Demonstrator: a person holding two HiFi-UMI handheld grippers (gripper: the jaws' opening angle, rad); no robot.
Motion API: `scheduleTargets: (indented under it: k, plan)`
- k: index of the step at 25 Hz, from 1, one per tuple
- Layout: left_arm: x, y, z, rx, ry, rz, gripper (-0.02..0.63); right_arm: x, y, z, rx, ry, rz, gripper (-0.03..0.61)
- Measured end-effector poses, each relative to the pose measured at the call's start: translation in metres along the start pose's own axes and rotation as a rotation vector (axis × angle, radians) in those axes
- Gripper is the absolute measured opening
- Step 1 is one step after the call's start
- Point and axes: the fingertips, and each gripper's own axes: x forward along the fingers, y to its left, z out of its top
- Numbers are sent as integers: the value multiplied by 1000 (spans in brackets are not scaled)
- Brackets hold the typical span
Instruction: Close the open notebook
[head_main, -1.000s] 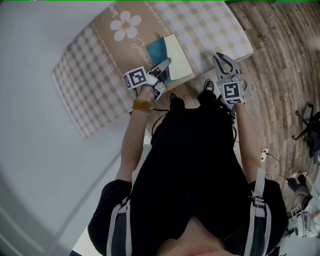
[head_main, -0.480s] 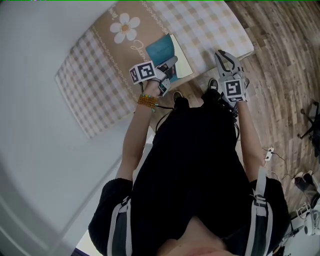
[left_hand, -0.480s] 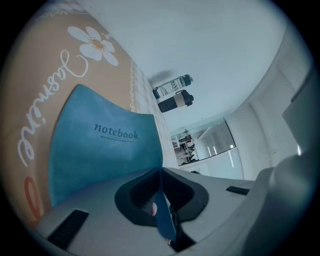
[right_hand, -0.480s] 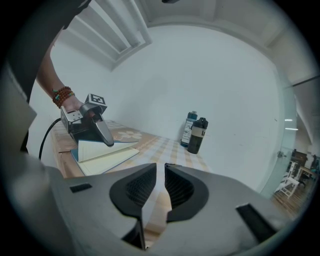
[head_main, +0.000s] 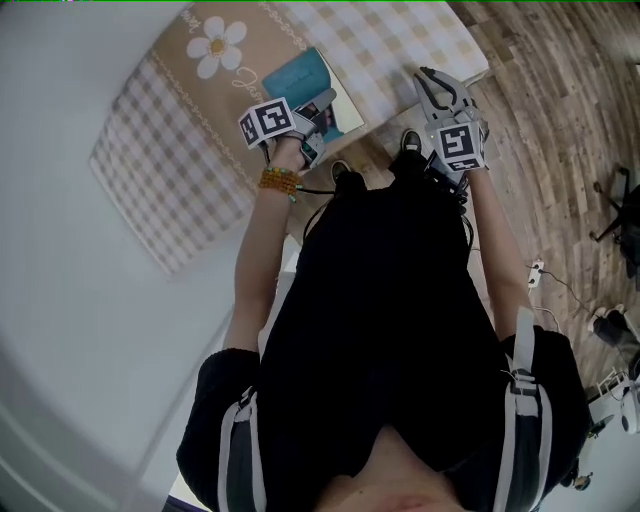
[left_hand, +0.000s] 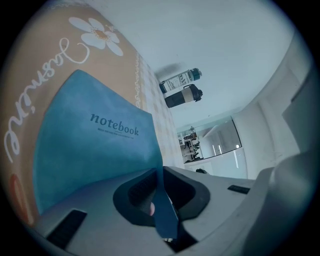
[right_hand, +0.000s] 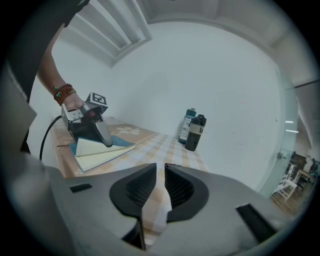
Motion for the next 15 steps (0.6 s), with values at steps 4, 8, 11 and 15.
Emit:
scheduleTargets:
  k: [4,8,11,15]
  plan:
    - [9,-1,-4,21,17,31,77,-3,-10,-1,-12,13,-13,58]
    - [6,-2,-7,36,30,37,85,-2,-16,8,-26,17,-18,58]
    - [-4,-8,-8,71,13,27,150,4,-11,22,-15,1,-8,58]
    - [-37,-13,-2,185,-94,38,149,20,19,47,0,-30,63,58]
